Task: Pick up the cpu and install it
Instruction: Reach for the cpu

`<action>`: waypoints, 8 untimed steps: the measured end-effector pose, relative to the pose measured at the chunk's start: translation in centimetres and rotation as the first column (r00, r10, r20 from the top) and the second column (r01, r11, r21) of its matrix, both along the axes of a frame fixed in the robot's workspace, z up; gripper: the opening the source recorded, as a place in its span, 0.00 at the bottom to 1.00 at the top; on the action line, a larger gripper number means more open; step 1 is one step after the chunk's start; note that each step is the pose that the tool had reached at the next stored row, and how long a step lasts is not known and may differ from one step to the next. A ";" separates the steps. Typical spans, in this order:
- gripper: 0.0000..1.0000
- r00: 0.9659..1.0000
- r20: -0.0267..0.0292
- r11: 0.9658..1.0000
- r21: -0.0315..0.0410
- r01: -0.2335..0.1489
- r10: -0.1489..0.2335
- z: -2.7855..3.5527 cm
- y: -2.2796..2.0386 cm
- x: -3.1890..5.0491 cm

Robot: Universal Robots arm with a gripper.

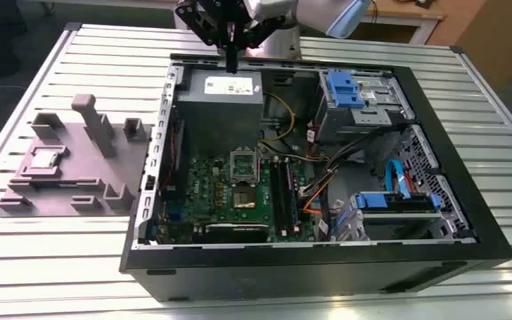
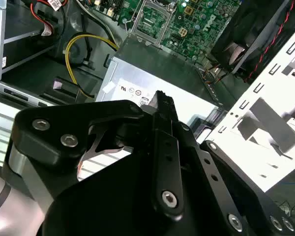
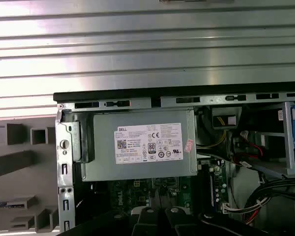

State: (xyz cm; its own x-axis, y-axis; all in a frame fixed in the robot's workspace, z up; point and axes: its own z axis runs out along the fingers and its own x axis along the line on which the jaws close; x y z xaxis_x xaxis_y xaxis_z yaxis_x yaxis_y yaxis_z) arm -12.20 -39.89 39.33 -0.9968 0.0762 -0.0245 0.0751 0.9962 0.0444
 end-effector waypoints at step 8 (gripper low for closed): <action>0.10 1.000 -0.001 1.000 0.000 0.000 0.000 -0.01 0.00 -0.08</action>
State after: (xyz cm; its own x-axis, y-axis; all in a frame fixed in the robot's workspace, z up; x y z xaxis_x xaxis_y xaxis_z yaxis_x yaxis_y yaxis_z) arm -12.28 -39.89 39.32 -0.9968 0.0763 -0.0236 0.0752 0.9962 0.0444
